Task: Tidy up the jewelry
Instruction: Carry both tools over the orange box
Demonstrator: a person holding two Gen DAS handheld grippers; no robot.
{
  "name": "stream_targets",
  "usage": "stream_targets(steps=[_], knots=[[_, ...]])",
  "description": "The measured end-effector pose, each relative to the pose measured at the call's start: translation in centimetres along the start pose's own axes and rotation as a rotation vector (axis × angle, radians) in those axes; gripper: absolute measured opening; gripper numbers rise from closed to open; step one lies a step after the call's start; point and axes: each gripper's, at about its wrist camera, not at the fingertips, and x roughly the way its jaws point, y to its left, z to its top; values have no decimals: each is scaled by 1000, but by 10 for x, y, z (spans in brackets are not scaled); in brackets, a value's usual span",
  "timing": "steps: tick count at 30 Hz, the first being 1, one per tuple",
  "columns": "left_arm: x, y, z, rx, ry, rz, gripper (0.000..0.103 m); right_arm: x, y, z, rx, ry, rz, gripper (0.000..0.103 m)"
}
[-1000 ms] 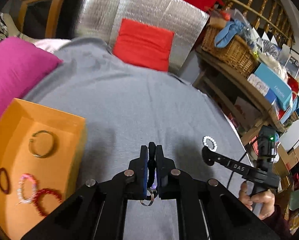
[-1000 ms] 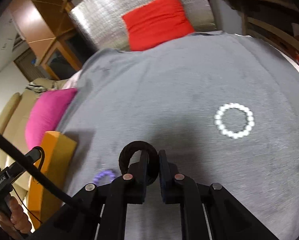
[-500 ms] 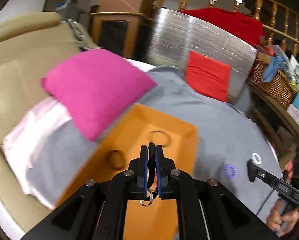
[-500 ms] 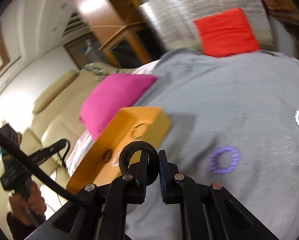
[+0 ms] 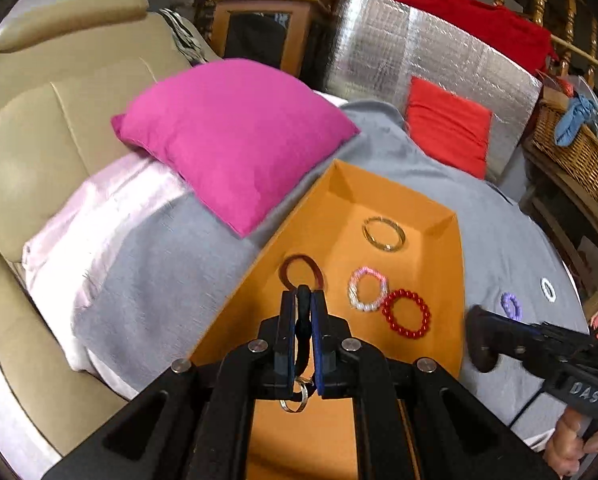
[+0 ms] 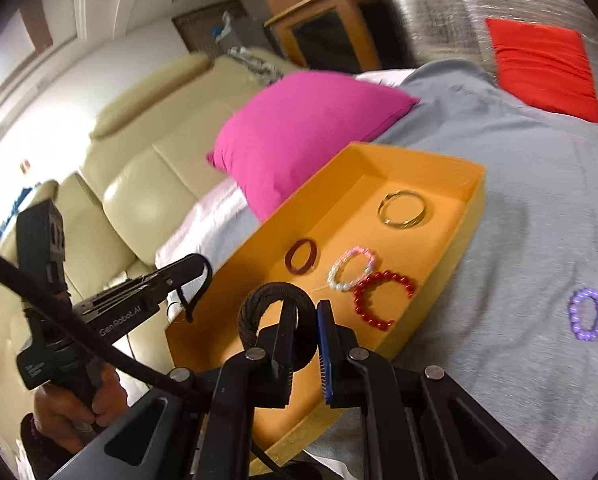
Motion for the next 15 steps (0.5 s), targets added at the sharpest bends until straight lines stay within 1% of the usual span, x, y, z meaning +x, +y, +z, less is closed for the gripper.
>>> stream_targets(steps=[3,8,15], knots=[[11,-1,-5,13,26,-7,8,20,5,0,-29,51,-19,11],[24,7,-10,-4,64,-1,8,39,15,-2,-78,106,-38,11],[37,17,-15,-24,99,6,8,52,23,-10,-118,147,-58,11]])
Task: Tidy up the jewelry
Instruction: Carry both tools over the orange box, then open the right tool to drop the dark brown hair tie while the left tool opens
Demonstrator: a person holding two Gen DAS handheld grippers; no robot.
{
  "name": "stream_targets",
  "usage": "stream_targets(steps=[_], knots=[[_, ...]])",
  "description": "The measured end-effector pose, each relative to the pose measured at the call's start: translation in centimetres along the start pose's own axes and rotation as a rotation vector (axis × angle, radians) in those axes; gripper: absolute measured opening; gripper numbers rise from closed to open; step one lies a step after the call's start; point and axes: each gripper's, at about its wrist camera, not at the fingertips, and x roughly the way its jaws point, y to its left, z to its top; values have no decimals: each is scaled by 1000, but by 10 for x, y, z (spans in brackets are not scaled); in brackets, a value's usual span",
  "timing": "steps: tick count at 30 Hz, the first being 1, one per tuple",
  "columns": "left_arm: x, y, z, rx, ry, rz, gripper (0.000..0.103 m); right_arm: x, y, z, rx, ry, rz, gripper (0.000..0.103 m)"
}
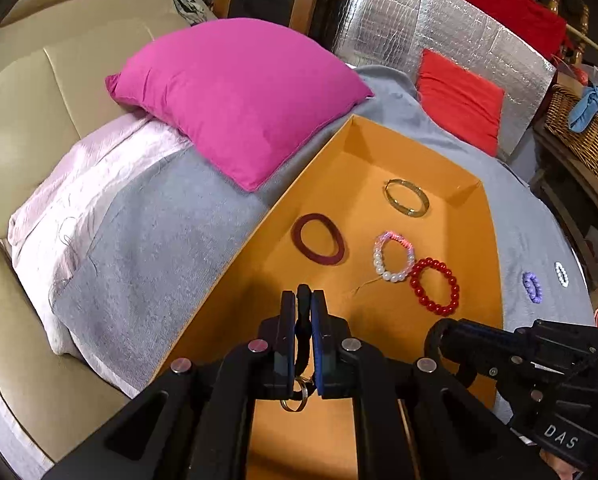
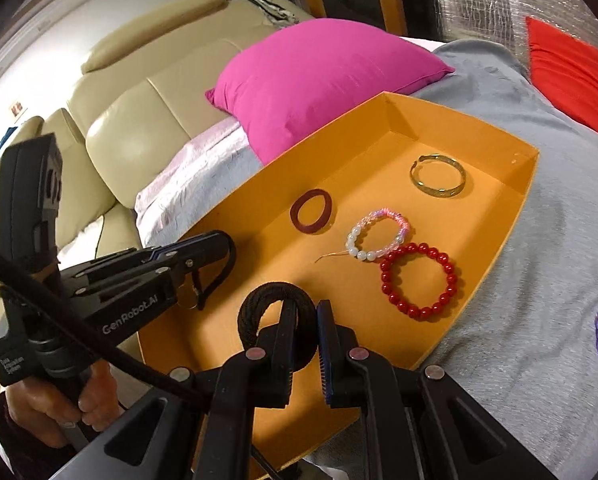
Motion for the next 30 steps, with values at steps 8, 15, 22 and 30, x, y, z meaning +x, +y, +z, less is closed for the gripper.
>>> stream_targets(steps=[8,15,22,30], knots=[[3,8,-1,-7,17,23,8,7,19,-9,-106,49,-19,11],[5,14,-3,-25,54,36,8,9,36,-23,-211,131,-4,13],[4,22,-2,-43,80,76,19,8,32,-25,-187,180,26,14],[-4,18,1,-30,70,94,30,-17,19,-17,-128,98,80,23]])
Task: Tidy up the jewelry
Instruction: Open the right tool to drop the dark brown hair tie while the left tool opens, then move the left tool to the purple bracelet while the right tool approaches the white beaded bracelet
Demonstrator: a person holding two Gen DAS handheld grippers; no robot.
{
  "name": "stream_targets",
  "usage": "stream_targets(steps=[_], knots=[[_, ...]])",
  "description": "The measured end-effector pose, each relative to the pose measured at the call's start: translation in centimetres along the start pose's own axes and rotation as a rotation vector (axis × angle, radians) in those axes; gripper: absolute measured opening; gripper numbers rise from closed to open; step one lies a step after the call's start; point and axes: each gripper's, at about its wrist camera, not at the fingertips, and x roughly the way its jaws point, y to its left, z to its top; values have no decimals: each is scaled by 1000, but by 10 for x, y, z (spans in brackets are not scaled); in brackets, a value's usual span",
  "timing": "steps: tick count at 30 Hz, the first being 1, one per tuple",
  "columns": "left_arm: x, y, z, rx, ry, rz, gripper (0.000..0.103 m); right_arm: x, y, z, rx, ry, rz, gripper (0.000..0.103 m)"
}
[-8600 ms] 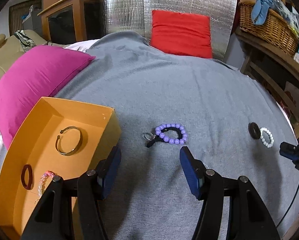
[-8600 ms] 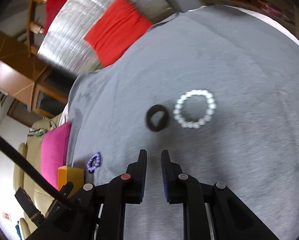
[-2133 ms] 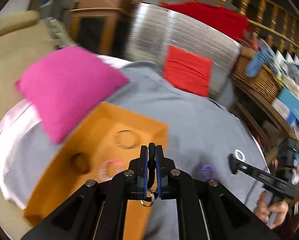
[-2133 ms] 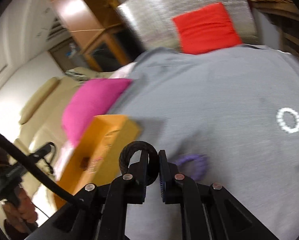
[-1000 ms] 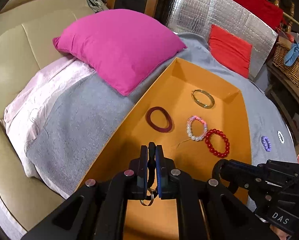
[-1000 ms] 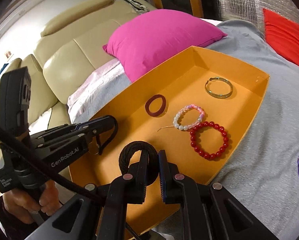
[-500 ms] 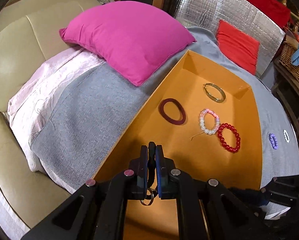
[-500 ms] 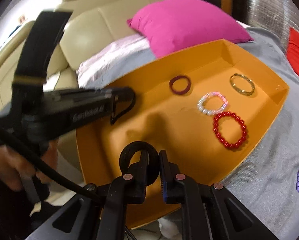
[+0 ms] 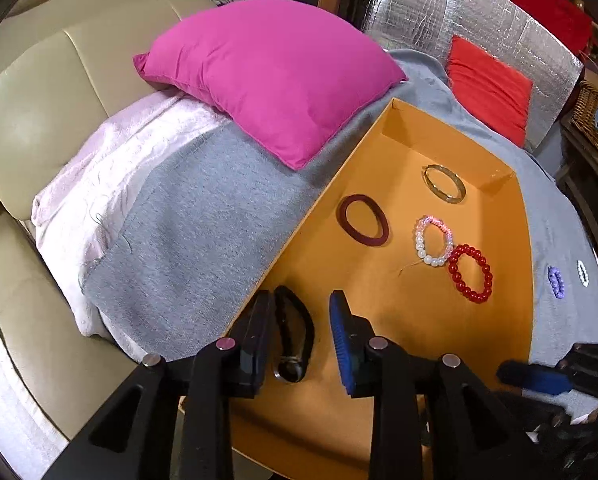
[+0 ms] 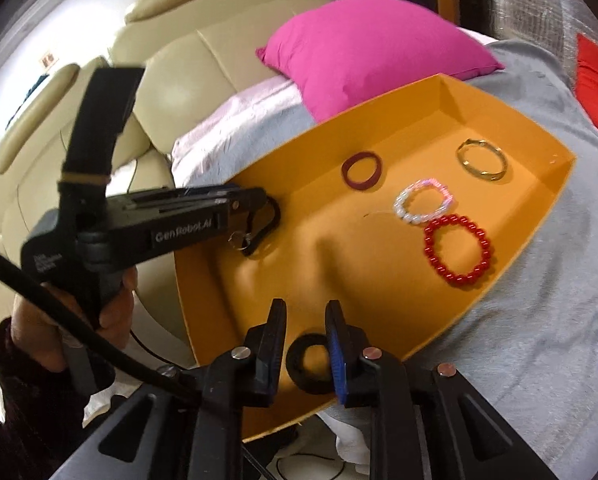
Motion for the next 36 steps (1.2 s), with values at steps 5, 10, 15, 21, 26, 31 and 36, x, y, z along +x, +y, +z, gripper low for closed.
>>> stream_targets(steps=[5,10,15,21,26,31,36], knots=[[-24,-11,7,19,-62,1,32,-33,-31,-3,90,-109,-14,23],[-55,-41,16,61,-155,-3,53,-66,-79,-17,205,-188,-51,23],[-80,-92,26,137,-224,-47,58,-97,-141,-48,341,-242,-106,23],[-84,-180,26,284,-242,-120,62,-139,-217,-99,527,-316,-183,23],[-49,-249,21,356,-178,-181,63,-179,-262,-137,655,-362,-253,23],[-13,-296,11,390,-145,-175,63,-206,-288,-160,730,-380,-325,23],[8,-312,-6,430,-142,-150,63,-213,-299,-174,748,-349,-377,23]])
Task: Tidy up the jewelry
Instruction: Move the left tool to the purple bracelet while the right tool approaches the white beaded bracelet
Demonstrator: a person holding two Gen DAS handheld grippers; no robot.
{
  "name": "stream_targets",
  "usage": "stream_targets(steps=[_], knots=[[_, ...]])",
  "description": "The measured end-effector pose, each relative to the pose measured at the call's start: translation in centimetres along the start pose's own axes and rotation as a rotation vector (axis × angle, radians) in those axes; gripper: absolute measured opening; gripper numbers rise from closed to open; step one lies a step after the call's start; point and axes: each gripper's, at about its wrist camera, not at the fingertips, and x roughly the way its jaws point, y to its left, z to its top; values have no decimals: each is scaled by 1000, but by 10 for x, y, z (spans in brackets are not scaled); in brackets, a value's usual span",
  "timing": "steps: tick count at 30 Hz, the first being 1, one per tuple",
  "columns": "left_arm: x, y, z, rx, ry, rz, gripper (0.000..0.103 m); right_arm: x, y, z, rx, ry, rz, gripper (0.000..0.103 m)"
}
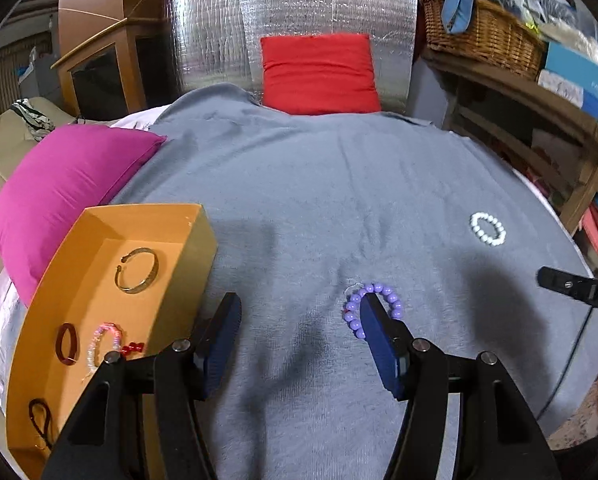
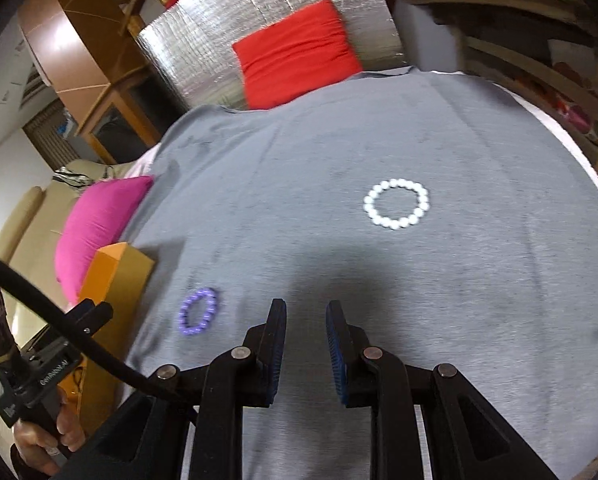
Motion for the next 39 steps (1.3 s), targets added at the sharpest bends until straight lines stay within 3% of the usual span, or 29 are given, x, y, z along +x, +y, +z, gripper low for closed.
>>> stream_targets(steps=[9,26,39], knots=[[12,-13,-5,26,-9,30,63,9,-2,-5,22,16,-46,23],[29,-15,-5,49,19,47,63,40,20,-4,-82,72,-108,23],[42,-16,-8,60,58,43,63,48,-10,25,-73,29,-170,23]])
